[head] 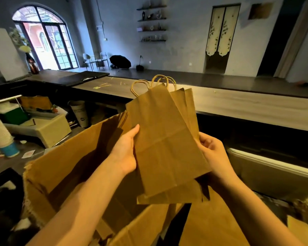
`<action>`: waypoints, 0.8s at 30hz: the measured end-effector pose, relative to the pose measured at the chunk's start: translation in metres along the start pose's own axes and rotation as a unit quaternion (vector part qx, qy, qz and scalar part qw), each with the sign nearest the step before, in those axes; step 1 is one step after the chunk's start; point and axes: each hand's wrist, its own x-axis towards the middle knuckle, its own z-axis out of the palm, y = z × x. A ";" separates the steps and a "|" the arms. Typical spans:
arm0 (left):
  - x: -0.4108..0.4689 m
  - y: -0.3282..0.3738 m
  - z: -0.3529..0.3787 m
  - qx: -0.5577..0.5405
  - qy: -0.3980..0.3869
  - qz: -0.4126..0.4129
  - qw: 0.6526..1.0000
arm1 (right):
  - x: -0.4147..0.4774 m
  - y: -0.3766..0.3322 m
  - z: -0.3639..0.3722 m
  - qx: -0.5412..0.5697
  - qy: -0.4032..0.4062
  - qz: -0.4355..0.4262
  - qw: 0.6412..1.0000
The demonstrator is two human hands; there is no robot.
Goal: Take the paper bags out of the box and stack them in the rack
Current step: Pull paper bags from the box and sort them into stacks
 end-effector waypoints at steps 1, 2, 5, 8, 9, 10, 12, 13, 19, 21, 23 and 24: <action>-0.001 -0.001 0.004 0.010 -0.008 0.002 1.000 | -0.001 0.002 -0.006 0.014 0.027 0.000 1.000; -0.002 -0.002 0.008 0.021 -0.017 0.005 1.000 | -0.002 0.005 -0.012 0.023 0.051 0.001 0.998; -0.002 -0.008 0.017 0.059 -0.035 0.012 0.998 | -0.006 0.010 -0.029 0.043 0.106 0.019 0.993; 0.000 -0.019 0.032 0.100 -0.041 0.024 0.994 | -0.008 0.019 -0.051 0.048 0.174 0.038 0.983; 0.001 -0.022 0.038 0.110 -0.043 0.030 0.993 | -0.010 0.022 -0.058 0.049 0.194 0.041 0.979; 0.002 -0.027 0.044 0.122 -0.047 0.040 0.991 | -0.011 0.025 -0.065 0.046 0.210 0.043 0.976; 0.003 -0.038 0.060 0.142 -0.063 0.055 0.986 | -0.018 0.031 -0.080 0.032 0.243 0.043 0.968; 0.004 -0.047 0.072 0.152 -0.073 0.055 0.984 | -0.024 0.032 -0.093 0.018 0.266 0.034 0.963; 0.004 -0.105 0.111 0.189 -0.135 0.072 0.970 | -0.063 0.050 -0.146 -0.179 0.378 -0.012 0.908; 0.003 -0.129 0.117 0.202 -0.148 0.064 0.966 | -0.080 0.058 -0.163 -0.224 0.392 0.003 0.892; 0.003 -0.154 0.124 0.207 -0.155 0.041 0.965 | -0.101 0.064 -0.185 -0.238 0.413 0.023 0.879; 0.002 -0.170 0.128 0.213 -0.160 0.020 0.964 | -0.118 0.068 -0.199 -0.245 0.429 0.034 0.869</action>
